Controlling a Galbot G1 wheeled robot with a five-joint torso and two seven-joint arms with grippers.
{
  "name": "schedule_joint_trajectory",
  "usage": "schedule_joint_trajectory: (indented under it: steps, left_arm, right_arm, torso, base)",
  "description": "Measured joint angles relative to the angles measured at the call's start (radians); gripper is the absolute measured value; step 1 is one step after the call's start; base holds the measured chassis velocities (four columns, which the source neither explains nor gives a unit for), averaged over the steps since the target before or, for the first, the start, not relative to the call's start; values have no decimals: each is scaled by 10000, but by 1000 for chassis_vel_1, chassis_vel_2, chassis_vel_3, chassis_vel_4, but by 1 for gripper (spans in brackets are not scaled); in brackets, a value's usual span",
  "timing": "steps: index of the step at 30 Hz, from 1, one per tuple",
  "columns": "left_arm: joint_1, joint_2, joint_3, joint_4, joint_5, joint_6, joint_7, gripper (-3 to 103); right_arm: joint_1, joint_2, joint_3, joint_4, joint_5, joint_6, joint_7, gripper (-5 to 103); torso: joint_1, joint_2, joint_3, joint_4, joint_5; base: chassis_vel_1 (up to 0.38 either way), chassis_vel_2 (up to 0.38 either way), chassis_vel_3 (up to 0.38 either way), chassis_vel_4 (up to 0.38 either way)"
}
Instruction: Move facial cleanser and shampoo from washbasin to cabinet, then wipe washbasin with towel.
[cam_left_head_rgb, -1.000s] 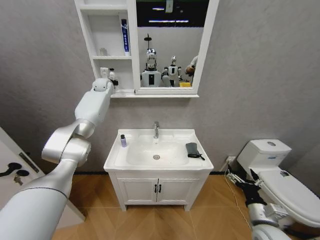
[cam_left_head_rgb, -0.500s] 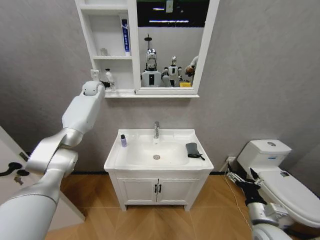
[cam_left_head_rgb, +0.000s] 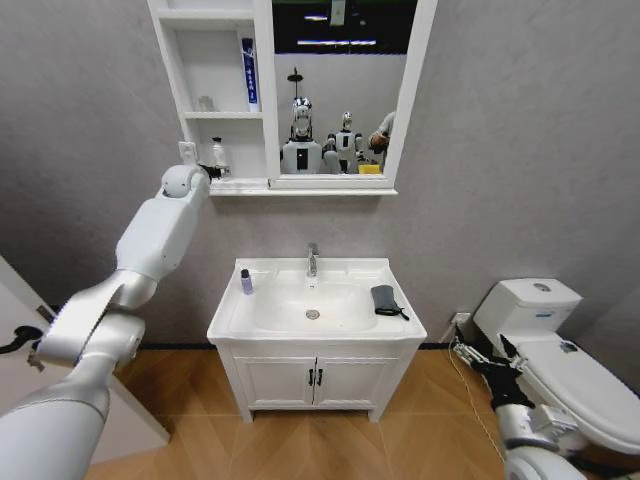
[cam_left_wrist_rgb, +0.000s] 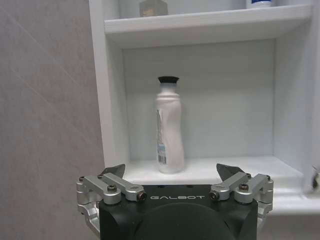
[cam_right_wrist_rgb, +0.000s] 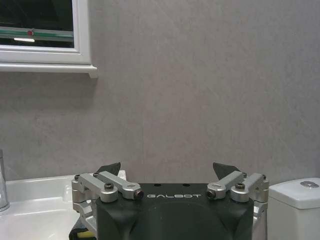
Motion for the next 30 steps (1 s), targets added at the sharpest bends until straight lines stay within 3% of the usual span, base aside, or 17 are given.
schedule_joint_trajectory:
  steps: [1,3,4,6,7,9,10,12,15,18,20,22,30]
  left_arm:
    - [411,442,-10,-750,-301,-16,4,100]
    - [1540,1542,-92,-2220,-609,-608,488,100]
    - [1540,1542,-92,-2220,-609,-608,488,100]
    - [2921,2596,-378,-3333,-667,-1175,940,100]
    - [2921,2596,-378,-3333,-667,-1175,940,100]
    - [4831,3342,-1105,-4383,-590,-1622,1123,100]
    - [4831,3342,-1105,-4383,-590,-1622,1123,100]
    - [7001,3680,-1996,-5502,-324,-1919,1155,100]
    - [7970,3729,-2547,-6016,-138,-2030,1149,100]
    - [10608,3445,-4035,-7273,415,-2268,881,100]
    - [10922,3274,-4090,-7432,471,-2301,750,100]
    - [11345,2831,-4111,-7777,576,-2380,467,100]
    - [12825,1266,-4271,-8379,1266,-2793,-257,100]
  right_arm:
    - [21,9,-19,4,39,-18,3,100]
    - [121,21,-66,-28,63,-27,4,100]
    - [121,21,-66,-28,63,-27,4,100]
    - [261,2,-126,-133,84,7,52,100]
    - [261,2,-126,-133,84,7,52,100]
    - [345,-6,-170,-185,85,113,100,100]
    - [345,-6,-170,-185,85,113,100,100]
    - [296,72,-186,-186,78,216,111,100]
    - [263,104,-196,-188,42,300,112,100]
    - [105,198,-131,-217,-117,424,-28,100]
    - [-35,320,-47,-140,-119,429,-94,100]
    - [-260,567,82,13,-123,494,-208,100]
    - [-220,586,-27,201,-125,511,-226,100]
  torso:
    - [0,0,0,-2,-2]
    - [-1,0,-1,1,-2]
    - [-1,0,-1,1,-2]
    - [-1,0,-1,7,-4]
    - [-1,0,-1,7,-4]
    - [-1,1,-1,8,-2]
    - [-1,1,-1,8,-2]
    - [-1,1,0,0,-10]
    - [0,0,0,-5,-6]
    - [-2,1,-1,10,-3]
    - [-3,1,-1,12,2]
    - [-2,2,-1,-12,1]
    - [-5,3,-1,5,0]
  base:
    - [0,0,0,0]
    - [0,0,0,0]
    - [0,0,0,0]
    - [0,0,0,0]
    - [0,0,0,0]
    - [0,0,0,0]
    - [0,0,0,0]
    - [0,0,0,0]
    - [0,0,0,0]
    - [0,0,0,0]
    - [0,0,0,0]
    - [0,0,0,0]
    - [-20,21,20,-13]
